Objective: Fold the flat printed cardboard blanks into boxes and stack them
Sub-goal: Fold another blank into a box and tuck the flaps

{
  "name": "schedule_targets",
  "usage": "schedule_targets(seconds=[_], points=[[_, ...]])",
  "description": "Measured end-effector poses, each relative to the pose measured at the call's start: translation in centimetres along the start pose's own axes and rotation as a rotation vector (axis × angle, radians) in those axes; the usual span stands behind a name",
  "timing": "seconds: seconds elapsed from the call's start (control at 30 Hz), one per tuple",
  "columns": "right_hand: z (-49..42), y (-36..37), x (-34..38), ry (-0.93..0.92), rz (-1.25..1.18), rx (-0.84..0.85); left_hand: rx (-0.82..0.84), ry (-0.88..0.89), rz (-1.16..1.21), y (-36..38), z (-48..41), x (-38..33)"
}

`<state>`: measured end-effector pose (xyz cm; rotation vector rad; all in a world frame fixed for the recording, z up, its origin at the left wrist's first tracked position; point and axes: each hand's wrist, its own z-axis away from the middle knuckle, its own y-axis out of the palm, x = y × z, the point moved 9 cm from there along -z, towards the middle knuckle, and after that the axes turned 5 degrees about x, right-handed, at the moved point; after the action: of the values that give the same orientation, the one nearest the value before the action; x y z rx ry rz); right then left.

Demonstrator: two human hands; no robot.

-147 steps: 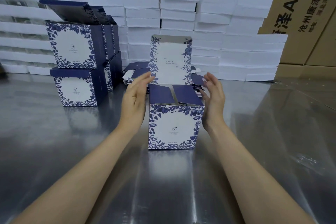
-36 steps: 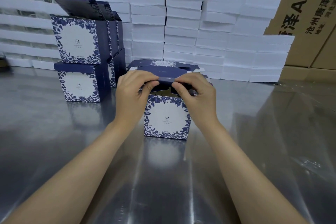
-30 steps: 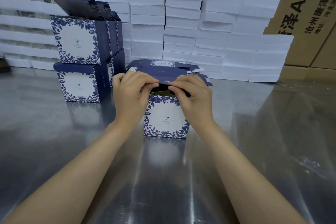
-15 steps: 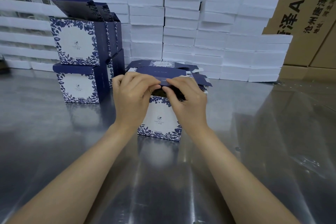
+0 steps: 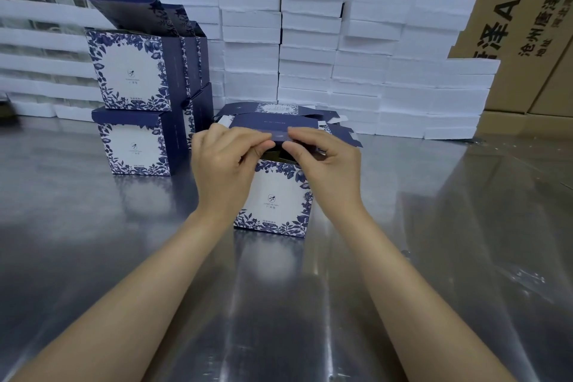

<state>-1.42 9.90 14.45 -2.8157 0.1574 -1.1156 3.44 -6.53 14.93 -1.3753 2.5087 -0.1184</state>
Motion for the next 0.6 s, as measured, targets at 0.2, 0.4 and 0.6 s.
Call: schedule_targets(seconds=[0.2,0.4,0.6], points=[[0.2,-1.2,-1.8,0.152,-0.289,-0.142,0.136,-0.235,0.242,2.7,1.7,2.4],[0.8,-2.6,-1.6,0.061,-0.202,-0.253,0.245,-0.152,0.303,4.0,2.9,4.0],[1.4,-2.4,-0.8,-0.073,0.159,-0.250,0.189,-0.195,0.328,4.0,2.9,5.1]])
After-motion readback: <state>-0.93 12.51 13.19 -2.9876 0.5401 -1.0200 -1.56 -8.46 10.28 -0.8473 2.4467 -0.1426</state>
